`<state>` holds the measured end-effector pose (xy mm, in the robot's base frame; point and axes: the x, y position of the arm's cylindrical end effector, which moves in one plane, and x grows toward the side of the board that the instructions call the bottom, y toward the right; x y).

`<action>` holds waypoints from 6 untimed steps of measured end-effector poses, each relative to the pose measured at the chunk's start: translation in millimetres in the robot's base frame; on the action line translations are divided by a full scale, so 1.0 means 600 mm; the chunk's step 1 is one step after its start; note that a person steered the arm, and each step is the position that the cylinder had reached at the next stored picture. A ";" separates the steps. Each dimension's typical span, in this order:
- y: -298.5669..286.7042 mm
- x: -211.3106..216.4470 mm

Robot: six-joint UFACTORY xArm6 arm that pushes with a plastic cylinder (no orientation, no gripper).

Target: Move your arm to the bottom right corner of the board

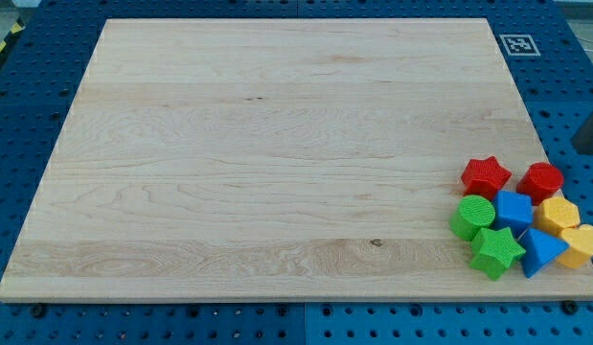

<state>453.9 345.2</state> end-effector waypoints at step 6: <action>-0.051 0.264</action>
